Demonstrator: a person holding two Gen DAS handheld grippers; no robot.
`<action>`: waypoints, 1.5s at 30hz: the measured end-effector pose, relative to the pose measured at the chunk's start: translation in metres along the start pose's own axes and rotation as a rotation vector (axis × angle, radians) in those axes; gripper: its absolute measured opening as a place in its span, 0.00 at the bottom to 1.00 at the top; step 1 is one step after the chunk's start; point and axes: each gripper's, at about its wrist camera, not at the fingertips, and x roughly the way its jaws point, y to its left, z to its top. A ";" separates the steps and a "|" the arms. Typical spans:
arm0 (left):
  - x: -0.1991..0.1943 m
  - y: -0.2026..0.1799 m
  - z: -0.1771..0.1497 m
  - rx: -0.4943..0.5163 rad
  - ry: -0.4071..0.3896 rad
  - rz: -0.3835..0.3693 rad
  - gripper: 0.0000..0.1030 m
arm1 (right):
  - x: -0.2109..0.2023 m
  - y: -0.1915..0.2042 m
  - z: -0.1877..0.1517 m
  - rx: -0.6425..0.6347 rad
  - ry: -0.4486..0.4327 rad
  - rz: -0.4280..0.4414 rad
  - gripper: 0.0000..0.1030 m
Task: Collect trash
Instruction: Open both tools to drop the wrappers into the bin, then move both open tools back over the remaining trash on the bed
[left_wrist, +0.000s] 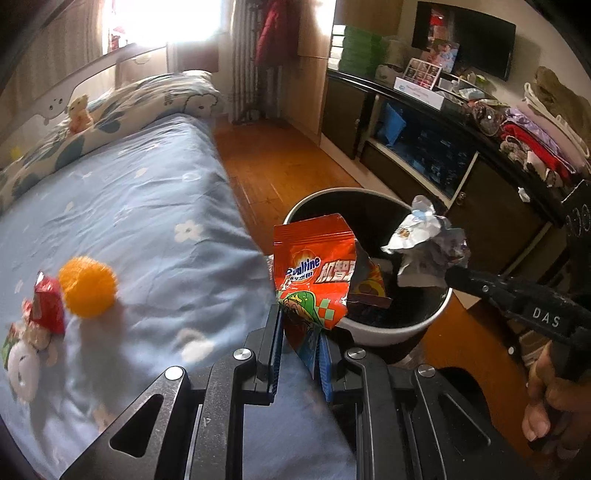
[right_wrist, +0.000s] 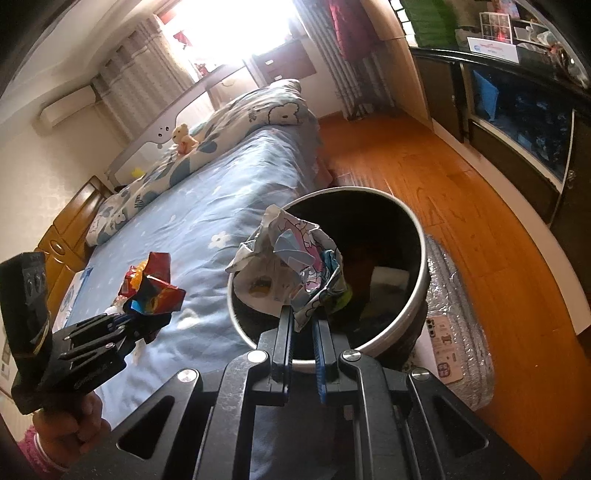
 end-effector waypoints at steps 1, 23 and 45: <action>0.004 -0.003 0.004 0.007 0.003 -0.002 0.16 | 0.001 -0.001 0.002 -0.001 0.000 -0.005 0.09; 0.076 -0.024 0.042 0.040 0.078 -0.052 0.51 | 0.030 -0.023 0.026 0.011 0.077 -0.069 0.17; -0.004 0.051 -0.035 -0.170 -0.024 0.036 0.63 | 0.019 0.051 0.010 -0.065 -0.023 0.069 0.72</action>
